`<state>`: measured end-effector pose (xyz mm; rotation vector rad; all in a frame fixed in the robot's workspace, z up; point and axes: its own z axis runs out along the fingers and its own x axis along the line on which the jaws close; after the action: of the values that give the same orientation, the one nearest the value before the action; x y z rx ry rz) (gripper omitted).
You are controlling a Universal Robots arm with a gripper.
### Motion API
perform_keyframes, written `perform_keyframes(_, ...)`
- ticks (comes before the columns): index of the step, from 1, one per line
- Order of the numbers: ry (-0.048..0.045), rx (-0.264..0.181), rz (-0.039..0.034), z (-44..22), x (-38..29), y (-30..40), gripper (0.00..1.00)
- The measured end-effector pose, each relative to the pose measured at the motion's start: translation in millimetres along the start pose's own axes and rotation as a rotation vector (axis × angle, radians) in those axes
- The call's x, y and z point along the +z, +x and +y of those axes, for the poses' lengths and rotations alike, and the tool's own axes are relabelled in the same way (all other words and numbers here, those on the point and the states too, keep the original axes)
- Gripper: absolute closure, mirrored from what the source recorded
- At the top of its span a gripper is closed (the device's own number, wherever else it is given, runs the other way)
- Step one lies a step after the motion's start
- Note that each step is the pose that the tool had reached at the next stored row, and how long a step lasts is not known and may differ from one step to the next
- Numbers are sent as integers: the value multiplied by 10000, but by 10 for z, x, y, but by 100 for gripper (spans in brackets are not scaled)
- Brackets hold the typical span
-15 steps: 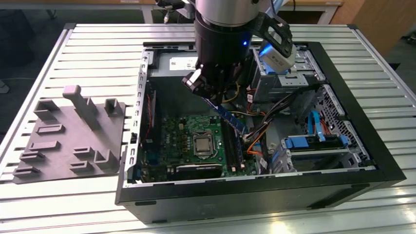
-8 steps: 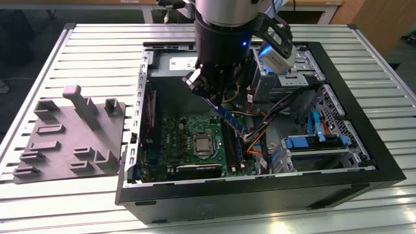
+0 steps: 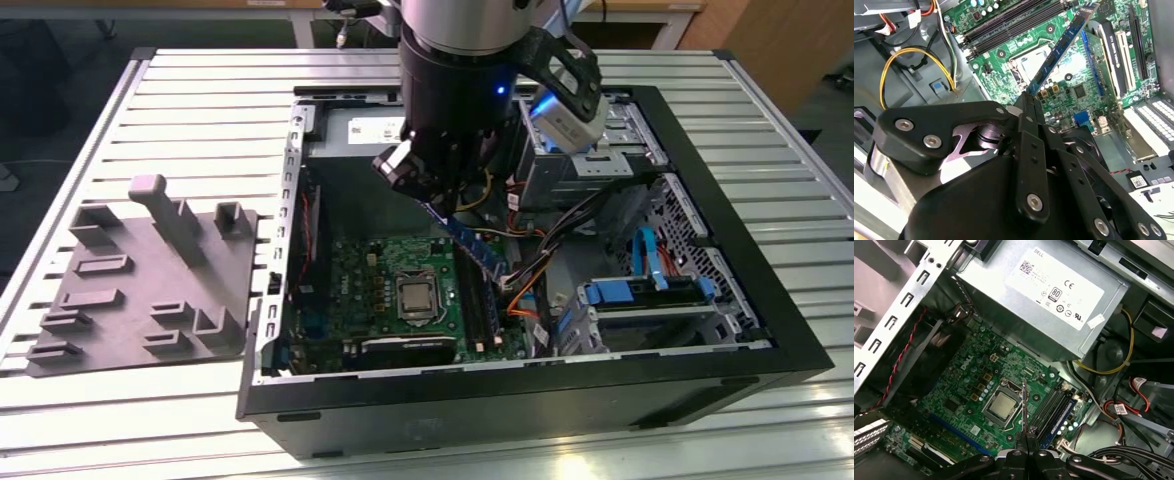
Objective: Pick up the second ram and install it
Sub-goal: 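Insert the second ram into the second slot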
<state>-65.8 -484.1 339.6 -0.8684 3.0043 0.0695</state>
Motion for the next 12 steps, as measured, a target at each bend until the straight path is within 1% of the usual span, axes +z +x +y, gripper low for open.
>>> perform_keyframes(12,11,434,-18,0,1,0,88)
